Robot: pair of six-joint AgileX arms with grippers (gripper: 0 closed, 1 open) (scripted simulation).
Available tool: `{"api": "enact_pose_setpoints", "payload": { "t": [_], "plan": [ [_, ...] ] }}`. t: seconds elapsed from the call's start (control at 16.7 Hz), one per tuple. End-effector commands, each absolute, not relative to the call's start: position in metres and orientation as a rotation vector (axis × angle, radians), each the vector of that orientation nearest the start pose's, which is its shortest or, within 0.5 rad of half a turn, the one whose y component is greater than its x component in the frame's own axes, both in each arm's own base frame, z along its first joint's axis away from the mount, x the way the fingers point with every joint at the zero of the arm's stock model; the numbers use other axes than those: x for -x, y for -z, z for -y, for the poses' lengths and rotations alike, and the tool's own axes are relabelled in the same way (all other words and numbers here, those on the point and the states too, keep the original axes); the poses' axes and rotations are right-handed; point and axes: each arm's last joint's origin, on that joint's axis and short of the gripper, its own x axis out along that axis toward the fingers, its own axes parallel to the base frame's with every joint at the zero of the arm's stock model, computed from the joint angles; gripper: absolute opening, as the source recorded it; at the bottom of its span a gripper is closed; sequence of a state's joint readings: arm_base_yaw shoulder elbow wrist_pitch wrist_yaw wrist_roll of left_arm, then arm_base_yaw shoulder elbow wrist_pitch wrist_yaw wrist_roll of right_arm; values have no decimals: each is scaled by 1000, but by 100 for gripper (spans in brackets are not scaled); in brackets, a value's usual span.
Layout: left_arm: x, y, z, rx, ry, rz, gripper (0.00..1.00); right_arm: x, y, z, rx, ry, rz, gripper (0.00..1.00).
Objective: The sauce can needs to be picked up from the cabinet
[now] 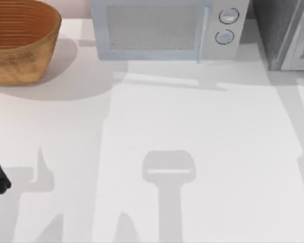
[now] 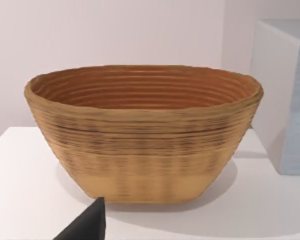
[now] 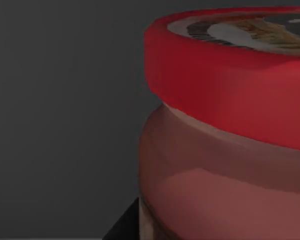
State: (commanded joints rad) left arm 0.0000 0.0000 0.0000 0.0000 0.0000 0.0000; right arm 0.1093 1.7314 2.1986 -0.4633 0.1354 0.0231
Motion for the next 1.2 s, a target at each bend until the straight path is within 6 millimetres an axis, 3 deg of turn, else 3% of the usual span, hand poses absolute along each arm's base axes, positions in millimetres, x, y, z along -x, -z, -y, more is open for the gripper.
{"api": "enact_pose_setpoints", "payload": {
  "t": [0.3, 0.48, 0.6, 0.96, 1.2],
  "plan": [
    [-106, -160, 1, 0, 0, 0, 100, -263, -559, -44, -7, 9, 5, 0],
    [-106, -160, 1, 0, 0, 0, 100, -216, -568, -42, -7, 8, 2, 0],
    [-106, -160, 1, 0, 0, 0, 100, -205, -569, -41, -6, 8, -3, 0],
    [-106, -160, 1, 0, 0, 0, 100, -197, -571, -38, -10, 8, 27, 0],
    [-106, -160, 1, 0, 0, 0, 100, -154, -565, -27, -6, -9, 132, 0]
  ]
}}
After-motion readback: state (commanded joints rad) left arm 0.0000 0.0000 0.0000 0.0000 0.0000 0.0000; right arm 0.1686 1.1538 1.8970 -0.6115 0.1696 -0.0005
